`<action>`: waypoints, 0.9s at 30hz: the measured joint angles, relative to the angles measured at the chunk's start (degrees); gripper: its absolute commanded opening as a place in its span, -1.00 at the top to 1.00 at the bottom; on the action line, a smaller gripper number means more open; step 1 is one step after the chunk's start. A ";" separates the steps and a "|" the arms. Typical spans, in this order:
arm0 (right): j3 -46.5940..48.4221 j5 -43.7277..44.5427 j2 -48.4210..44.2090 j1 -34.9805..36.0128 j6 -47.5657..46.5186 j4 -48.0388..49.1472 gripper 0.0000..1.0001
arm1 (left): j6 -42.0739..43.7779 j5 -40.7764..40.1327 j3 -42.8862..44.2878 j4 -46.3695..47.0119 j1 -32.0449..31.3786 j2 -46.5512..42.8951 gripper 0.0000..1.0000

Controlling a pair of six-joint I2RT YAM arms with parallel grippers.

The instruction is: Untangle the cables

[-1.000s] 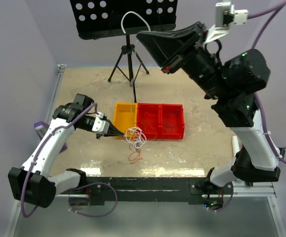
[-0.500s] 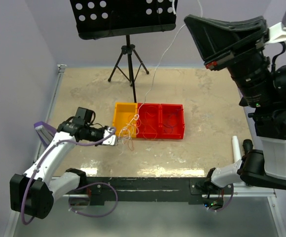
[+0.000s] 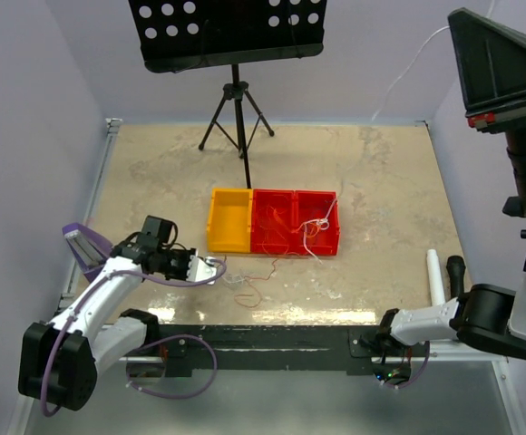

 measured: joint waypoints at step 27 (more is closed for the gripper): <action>-8.00 -8.76 5.84 0.00 6.62 3.65 1.00 | -21.44 42.88 27.28 -9.90 -0.02 7.37 -1.00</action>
